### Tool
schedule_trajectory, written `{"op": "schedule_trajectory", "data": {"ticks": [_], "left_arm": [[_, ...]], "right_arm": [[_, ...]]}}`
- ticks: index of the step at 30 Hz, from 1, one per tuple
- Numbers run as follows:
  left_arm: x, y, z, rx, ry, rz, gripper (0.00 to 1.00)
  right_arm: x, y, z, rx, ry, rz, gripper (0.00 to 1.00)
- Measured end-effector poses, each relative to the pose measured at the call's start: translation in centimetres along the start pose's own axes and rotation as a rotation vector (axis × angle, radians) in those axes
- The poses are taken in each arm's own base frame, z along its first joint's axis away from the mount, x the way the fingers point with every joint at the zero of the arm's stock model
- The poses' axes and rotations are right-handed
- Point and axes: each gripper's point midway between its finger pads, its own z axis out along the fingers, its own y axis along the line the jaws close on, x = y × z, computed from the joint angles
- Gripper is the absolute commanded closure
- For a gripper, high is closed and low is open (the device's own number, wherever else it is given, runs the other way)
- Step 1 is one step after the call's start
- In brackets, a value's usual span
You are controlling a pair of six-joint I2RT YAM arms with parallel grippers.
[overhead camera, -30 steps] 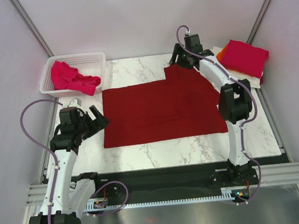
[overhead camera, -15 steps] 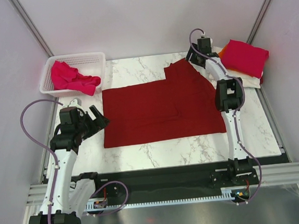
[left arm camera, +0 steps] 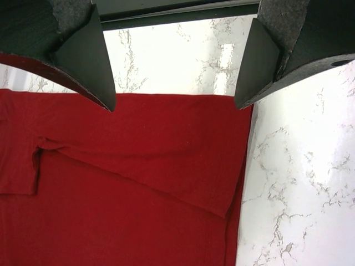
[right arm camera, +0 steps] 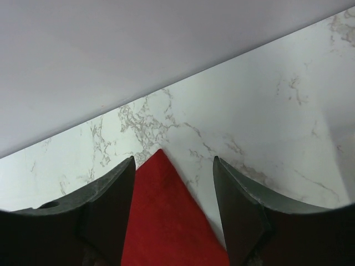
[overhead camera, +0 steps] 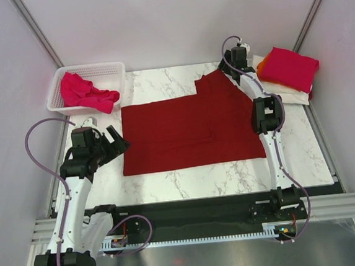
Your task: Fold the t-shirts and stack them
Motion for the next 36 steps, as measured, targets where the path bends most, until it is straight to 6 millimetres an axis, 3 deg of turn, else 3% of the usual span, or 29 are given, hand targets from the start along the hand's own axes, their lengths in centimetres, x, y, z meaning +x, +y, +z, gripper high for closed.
{"op": "schedule_trajectory", "data": {"ticks": [10, 20, 29, 33, 36], "left_arm": [[0.0, 0.1, 0.1, -0.004, 0.003, -0.001, 0.06], [0.0, 0.1, 0.1, -0.004, 0.003, -0.001, 0.06], [0.2, 0.3, 0.6, -0.017, 0.022, -0.006, 0.08], [1.3, 0.8, 2.3, -0.074, 0.085, 0.016, 0.09], [1.7, -0.4, 3.9, -0.111, 0.125, 0.080, 0.09]], "right_arm": [[2.4, 3.2, 0.0, -0.062, 0.013, -0.012, 0.51], [3.5, 3.1, -0.2, -0.047, 0.036, -0.032, 1.00], [3.6, 2.4, -1.6, -0.023, 0.078, -0.043, 1.00], [3.6, 1.9, -3.6, 0.006, 0.125, -0.070, 1.00], [2.4, 1.9, -5.7, 0.029, 0.131, -0.089, 1.00]]}}
